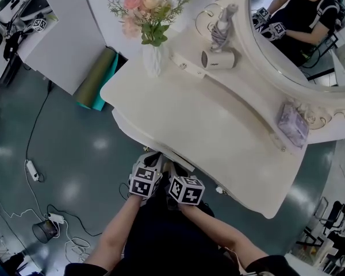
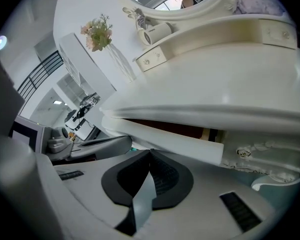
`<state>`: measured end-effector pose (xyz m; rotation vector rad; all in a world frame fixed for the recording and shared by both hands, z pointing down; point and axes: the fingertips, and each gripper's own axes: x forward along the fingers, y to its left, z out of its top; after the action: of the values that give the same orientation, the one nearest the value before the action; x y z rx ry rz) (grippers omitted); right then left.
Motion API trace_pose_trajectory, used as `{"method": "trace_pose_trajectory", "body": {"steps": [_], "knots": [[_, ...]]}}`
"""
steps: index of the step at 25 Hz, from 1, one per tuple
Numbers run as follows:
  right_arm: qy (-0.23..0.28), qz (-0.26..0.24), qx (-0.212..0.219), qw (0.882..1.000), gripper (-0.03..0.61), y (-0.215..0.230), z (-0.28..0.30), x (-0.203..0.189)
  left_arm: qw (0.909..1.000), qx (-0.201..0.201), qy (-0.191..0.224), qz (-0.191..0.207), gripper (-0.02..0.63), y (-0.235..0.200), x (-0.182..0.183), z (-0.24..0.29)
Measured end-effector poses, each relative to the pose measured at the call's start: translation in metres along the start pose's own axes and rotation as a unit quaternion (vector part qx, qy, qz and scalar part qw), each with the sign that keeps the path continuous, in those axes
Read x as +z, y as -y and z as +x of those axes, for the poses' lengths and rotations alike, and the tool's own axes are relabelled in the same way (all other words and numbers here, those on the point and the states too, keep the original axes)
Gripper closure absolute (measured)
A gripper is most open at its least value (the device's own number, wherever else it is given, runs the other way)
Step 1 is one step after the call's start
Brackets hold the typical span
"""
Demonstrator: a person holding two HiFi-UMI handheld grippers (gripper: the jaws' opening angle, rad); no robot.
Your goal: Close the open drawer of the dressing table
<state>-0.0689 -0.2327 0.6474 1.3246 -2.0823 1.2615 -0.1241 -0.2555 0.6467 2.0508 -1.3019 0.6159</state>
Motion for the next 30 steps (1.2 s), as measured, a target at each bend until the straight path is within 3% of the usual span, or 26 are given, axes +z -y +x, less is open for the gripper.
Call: {"method": "trace_pose_trajectory", "body": {"steps": [18, 30], "knots": [[0.014, -0.003, -0.033, 0.999, 0.561, 0.025, 0.016, 0.022, 0.9995, 0.000, 0.008, 0.031, 0.600, 0.004, 0.027, 0.032], [0.024, 0.046, -0.042, 0.998, 0.561, 0.030, 0.021, 0.025, 0.9991, -0.005, -0.009, 0.041, 0.601, 0.004, 0.028, 0.034]]}}
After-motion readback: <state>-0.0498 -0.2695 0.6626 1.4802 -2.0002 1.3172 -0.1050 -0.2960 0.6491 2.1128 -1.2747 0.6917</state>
